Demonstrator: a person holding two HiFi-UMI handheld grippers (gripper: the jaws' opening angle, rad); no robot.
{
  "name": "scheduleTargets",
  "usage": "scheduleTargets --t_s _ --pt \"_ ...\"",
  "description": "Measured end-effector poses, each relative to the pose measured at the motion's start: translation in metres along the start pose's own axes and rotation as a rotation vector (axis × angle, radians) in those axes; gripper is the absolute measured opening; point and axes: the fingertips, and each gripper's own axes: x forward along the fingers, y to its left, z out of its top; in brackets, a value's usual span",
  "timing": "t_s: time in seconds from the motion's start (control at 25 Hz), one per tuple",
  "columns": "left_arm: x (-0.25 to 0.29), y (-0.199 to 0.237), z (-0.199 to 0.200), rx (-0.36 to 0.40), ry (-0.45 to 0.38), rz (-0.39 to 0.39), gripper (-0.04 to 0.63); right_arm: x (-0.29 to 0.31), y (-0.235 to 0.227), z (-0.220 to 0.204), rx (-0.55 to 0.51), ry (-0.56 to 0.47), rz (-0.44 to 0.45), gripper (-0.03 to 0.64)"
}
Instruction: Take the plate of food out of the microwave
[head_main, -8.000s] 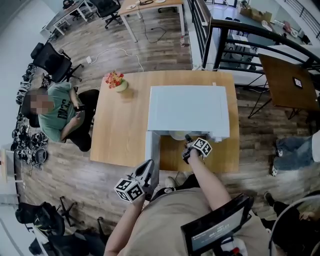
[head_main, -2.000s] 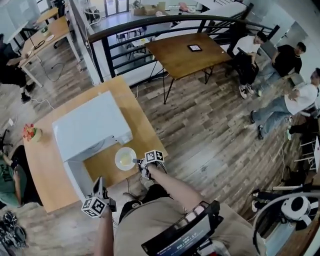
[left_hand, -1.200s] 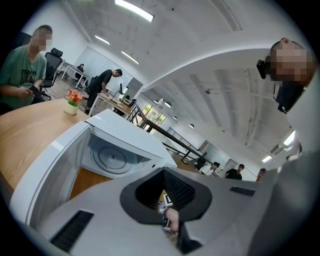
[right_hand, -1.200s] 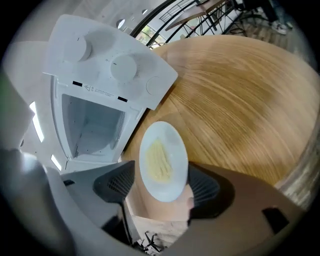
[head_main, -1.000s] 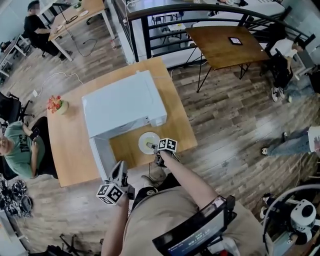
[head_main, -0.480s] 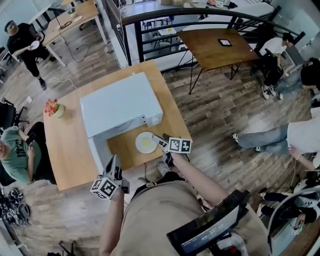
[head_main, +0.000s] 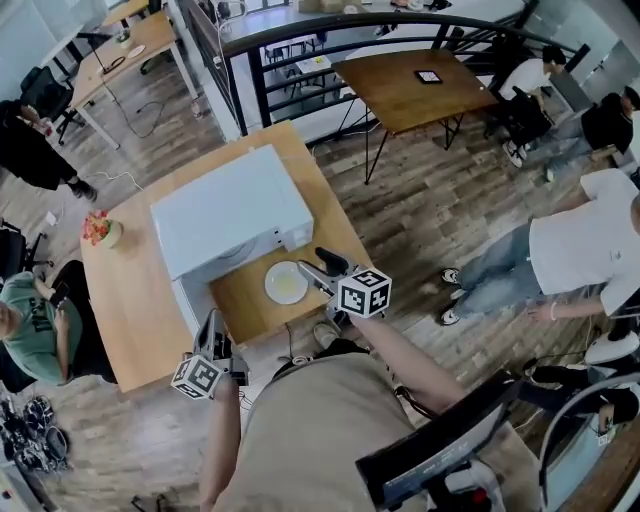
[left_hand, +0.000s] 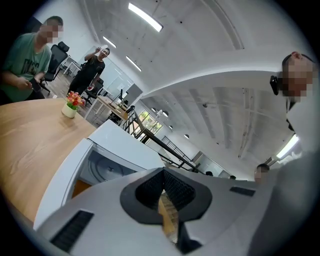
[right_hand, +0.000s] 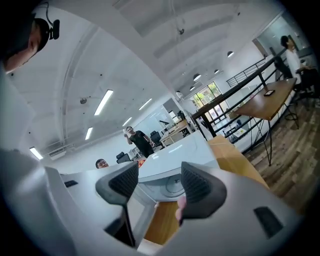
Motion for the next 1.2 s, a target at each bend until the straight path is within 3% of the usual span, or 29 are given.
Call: scheduleTargets --t_s 0.44,1.04,1.2 --pt "-0.016 0.005 0.000 0.006 -0.003 0.008 0.003 -0.014 0.019 0.003 -0.039 -0.024 -0.005 0.241" --pt "-0.045 0.020 0.013 -0.022 -0.070 0.059 0.003 0.012 0.071 -0.011 -0.072 0.025 0.102 0.241" --pt "-0.026 0.022 0.000 -0.059 -0.063 0.015 0.003 -0.004 0.048 -0.017 -0.084 0.044 0.042 0.241"
